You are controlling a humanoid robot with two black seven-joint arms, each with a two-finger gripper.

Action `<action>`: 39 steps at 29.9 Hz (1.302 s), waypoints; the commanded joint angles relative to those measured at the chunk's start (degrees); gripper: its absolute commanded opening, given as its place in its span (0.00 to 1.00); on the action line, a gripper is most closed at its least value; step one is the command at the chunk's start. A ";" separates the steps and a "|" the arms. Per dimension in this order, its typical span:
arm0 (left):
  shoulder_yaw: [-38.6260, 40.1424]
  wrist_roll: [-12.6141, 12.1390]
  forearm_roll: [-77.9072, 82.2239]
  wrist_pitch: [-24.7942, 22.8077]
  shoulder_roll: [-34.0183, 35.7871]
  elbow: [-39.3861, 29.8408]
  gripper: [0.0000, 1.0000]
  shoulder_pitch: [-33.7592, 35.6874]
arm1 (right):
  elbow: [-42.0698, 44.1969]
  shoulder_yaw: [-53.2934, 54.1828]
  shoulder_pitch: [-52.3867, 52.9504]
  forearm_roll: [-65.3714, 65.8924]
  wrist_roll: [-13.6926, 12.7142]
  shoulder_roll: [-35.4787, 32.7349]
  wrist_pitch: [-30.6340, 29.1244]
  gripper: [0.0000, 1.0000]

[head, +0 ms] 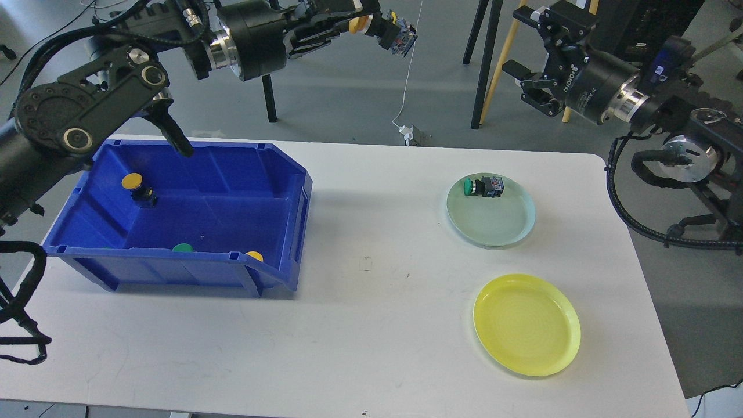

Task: Pass button and place on color plate

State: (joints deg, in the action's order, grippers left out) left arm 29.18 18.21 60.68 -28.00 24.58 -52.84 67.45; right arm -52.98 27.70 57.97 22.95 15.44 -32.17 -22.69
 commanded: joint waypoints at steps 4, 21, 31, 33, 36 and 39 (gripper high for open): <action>0.09 -0.55 -6.01 0.00 -0.41 1.86 0.31 1.11 | -4.31 4.64 -0.92 -1.15 -0.67 1.67 2.38 0.87; 0.36 -0.46 -6.37 0.00 -9.11 3.87 0.31 5.67 | -5.46 6.23 -0.40 -13.54 -5.59 8.70 2.47 0.89; 0.09 -0.11 -6.37 0.00 -10.17 8.36 0.31 5.68 | -6.43 6.75 0.57 -14.51 -5.59 9.32 2.47 0.89; 0.35 -0.02 -6.54 0.00 -10.25 9.67 0.31 5.59 | -6.43 6.93 1.01 -14.86 -5.59 9.76 2.47 0.89; 0.71 0.07 -6.72 0.00 -10.43 10.65 0.31 5.59 | -6.26 6.93 1.45 -14.86 -5.50 10.37 2.47 0.89; 0.88 0.07 -6.98 0.00 -11.04 10.73 0.31 5.77 | -6.17 6.93 1.71 -14.86 -5.50 10.81 2.47 0.89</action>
State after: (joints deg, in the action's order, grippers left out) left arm 29.86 18.25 53.99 -28.00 13.97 -42.32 73.01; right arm -59.28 34.62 59.42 8.10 9.89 -21.75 -20.22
